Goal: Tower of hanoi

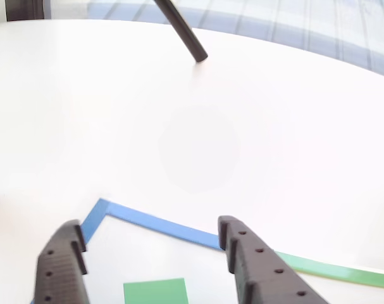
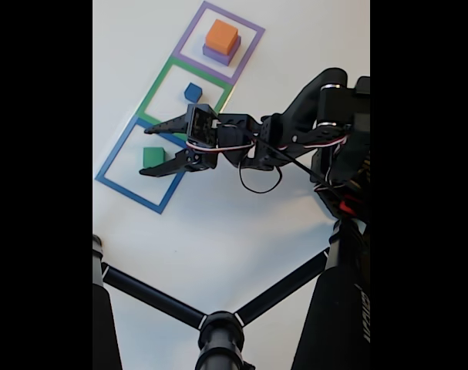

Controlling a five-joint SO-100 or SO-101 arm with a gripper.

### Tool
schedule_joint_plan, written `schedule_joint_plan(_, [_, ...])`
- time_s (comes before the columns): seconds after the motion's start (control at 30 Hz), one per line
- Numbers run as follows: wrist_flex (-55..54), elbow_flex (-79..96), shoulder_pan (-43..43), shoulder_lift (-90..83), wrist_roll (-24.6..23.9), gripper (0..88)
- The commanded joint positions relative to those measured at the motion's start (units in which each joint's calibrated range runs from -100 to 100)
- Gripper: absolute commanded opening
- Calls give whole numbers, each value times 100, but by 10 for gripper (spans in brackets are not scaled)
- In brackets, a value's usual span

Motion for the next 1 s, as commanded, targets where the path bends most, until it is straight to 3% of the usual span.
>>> schedule_joint_plan(0.0, [841,159,167,-1520,36,68])
schedule_joint_plan(0.17, [2339,322,589,-2933,36,18])
schedule_joint_plan(0.33, [5522,-69,1164,-5049,36,13])
schedule_joint_plan(0.5, [8833,-2023,1969,-5759,36,13])
schedule_joint_plan(0.63, [10760,-3723,2650,-5679,36,14])
schedule_joint_plan(0.83, [12404,-5150,3417,-5590,36,23])
schedule_joint_plan(0.97, [12914,-5578,3580,-5557,36,27])
